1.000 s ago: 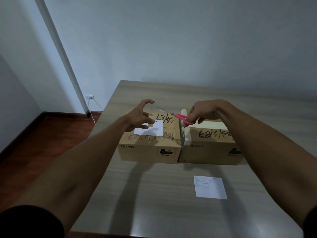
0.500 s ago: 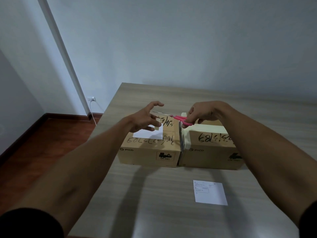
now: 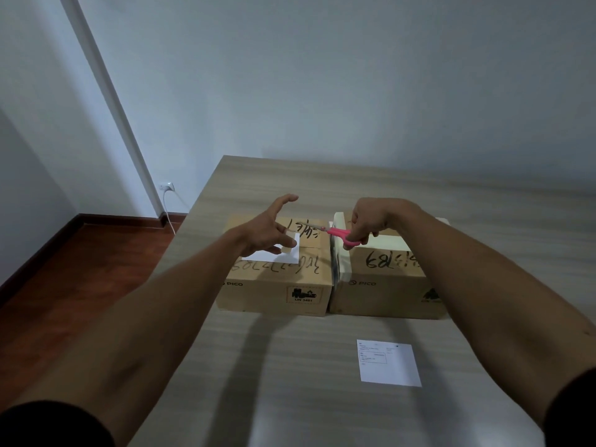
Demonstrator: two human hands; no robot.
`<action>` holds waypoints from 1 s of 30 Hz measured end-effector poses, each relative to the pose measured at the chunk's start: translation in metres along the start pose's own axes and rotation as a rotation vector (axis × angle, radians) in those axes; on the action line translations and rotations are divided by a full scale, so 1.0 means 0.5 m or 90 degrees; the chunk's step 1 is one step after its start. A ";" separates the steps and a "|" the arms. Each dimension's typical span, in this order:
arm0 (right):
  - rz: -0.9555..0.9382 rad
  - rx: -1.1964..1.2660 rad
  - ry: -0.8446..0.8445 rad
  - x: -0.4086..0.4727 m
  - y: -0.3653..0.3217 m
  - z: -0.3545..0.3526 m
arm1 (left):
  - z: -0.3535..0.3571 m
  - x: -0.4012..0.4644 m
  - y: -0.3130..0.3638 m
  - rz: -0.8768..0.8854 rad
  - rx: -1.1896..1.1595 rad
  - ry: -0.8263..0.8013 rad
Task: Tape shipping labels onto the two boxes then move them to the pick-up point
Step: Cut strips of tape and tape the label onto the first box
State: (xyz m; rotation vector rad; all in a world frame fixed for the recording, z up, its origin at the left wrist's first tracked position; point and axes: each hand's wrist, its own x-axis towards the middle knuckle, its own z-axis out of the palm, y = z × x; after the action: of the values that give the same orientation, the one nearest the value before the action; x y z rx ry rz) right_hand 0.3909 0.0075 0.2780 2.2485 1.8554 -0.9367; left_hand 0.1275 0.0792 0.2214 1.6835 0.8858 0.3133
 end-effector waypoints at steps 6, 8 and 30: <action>0.081 0.108 0.124 0.033 0.009 0.066 | -0.003 0.010 -0.042 0.041 0.023 0.064; 0.113 0.134 0.181 0.043 -0.004 0.096 | -0.003 0.012 -0.056 0.050 0.028 0.096; 0.345 0.501 0.061 0.162 -0.100 0.273 | -0.030 -0.028 -0.120 0.014 -0.104 0.053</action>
State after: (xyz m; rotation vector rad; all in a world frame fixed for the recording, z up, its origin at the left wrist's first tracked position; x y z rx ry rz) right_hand 0.2971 0.0323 0.1428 3.0085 0.8324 -1.6385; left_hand 0.0855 0.0842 0.1741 1.5391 0.8799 0.4620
